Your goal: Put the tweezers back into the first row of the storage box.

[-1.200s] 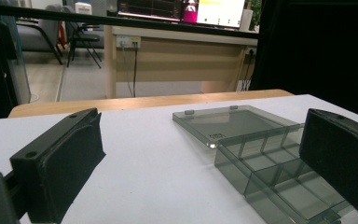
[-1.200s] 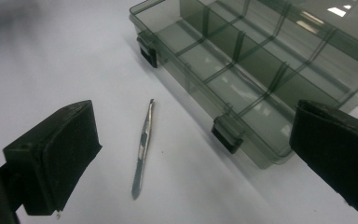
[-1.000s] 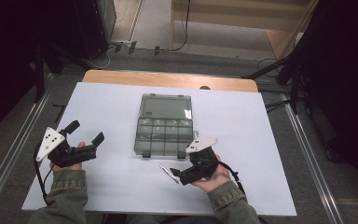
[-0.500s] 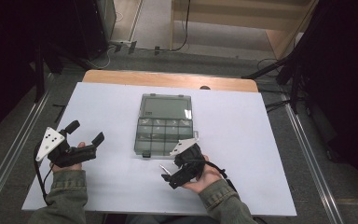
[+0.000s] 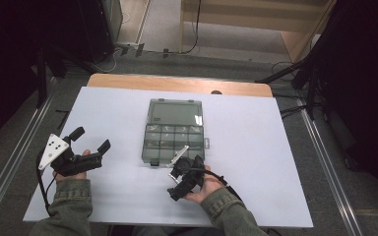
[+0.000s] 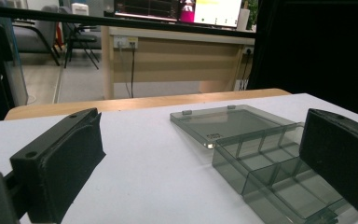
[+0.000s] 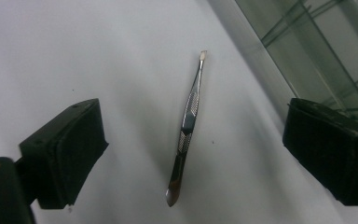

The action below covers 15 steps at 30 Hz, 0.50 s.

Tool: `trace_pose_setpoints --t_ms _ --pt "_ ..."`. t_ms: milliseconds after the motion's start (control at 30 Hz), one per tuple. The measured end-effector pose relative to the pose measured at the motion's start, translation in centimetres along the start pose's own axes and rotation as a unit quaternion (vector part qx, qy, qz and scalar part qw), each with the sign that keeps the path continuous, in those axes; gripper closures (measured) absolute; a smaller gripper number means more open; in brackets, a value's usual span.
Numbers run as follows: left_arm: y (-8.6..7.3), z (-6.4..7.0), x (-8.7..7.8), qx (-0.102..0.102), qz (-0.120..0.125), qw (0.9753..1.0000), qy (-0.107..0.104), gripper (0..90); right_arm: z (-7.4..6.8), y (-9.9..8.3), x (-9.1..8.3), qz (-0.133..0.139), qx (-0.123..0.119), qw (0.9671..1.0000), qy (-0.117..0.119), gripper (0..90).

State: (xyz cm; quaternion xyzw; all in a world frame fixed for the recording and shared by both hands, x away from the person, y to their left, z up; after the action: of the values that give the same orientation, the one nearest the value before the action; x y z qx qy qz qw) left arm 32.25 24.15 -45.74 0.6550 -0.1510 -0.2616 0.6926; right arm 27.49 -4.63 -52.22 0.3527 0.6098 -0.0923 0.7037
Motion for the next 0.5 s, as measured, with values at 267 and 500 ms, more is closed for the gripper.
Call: trace_pose_setpoints --t_ms 267,500 --pt "0.01 0.02 0.01 0.001 0.000 1.0000 -0.001 0.0 0.01 0.56 0.60 -0.034 0.006 0.9993 0.016 20.6" --pt "0.01 0.01 0.00 -0.001 0.000 1.0000 -0.001 0.0 0.06 0.71 0.62 -0.069 0.016 0.9974 0.014 40.7"
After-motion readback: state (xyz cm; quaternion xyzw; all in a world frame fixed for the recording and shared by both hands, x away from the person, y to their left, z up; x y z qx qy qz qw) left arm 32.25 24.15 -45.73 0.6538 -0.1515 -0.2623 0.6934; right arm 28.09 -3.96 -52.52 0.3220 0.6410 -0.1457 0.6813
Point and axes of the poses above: each handheld gripper's, and its own axes: x roughly forward along the jaws, y roughly out of its top, z roughly to its right, the point moved 5 cm from there along x, roughly forward along the jaws, and after that the axes turned 2 degrees about -y, right-handed, at the moved point
